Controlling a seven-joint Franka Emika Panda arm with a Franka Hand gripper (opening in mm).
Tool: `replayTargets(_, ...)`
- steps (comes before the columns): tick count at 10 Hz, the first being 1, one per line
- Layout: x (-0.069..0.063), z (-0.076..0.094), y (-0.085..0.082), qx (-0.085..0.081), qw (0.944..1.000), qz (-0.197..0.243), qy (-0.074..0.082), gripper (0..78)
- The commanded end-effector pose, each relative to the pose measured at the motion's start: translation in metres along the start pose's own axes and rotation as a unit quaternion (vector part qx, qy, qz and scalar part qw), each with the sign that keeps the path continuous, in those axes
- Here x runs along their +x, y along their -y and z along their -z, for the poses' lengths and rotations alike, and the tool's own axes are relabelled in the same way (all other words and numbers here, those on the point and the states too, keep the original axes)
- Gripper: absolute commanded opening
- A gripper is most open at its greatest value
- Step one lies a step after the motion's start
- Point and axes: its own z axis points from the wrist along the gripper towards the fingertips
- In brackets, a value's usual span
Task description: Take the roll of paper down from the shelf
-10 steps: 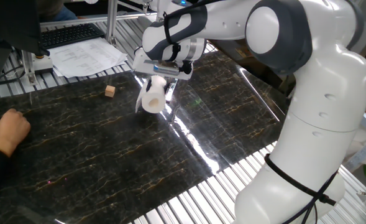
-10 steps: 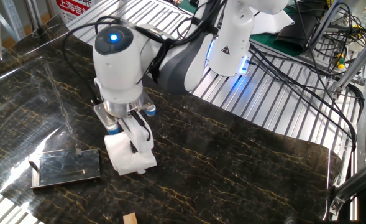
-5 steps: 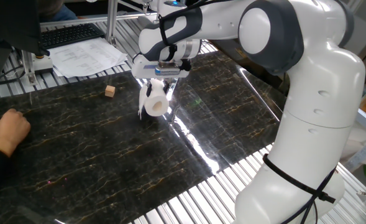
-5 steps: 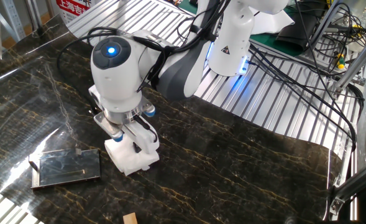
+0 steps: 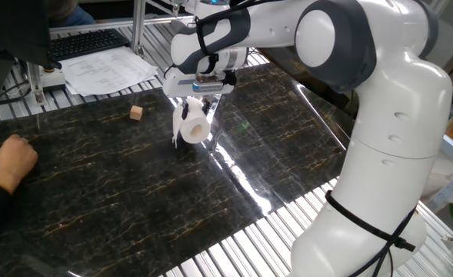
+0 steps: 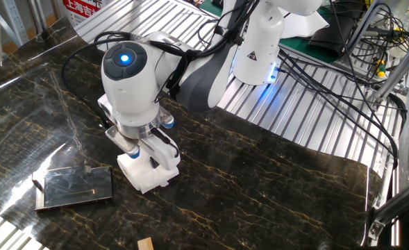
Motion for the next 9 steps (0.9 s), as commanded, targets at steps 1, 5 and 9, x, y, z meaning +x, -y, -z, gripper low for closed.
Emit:
replayTargets(1, -0.001, 0.002, 0.0, -0.001, 0.997, 0.077, -0.005, 1.3)
replayTargets(5, 0.016, 0.01, -0.023, 0.006, 0.9938, 0.109, -0.022, 1.3)
replayTargets(9, 0.031, 0.004, -0.048, 0.002, 0.9923, 0.122, -0.022, 1.3)
